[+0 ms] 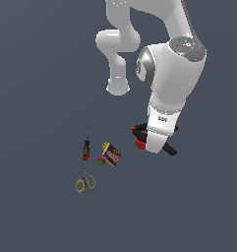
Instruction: Pick up a designated object from a clutter of objects.
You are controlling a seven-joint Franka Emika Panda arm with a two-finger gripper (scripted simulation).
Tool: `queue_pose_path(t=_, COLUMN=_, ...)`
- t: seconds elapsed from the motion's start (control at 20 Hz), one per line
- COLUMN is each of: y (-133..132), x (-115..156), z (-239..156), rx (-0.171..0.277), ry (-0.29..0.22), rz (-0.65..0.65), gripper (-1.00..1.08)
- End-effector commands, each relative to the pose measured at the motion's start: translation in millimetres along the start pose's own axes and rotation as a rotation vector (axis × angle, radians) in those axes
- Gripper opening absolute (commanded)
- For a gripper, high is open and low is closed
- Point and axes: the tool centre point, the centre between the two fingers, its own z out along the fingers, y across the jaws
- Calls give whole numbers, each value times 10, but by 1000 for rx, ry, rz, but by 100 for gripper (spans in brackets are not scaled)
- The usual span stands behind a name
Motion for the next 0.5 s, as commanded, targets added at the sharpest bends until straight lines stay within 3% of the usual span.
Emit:
queue_pose_path(t=0.0, y=-71, x=-72, z=-272, rx=-1, ry=2, rz=0, gripper=-100)
queue_pose_path(t=0.45, y=-300, x=-319, z=-1173, rx=0, ry=4, rz=-1, gripper=-100)
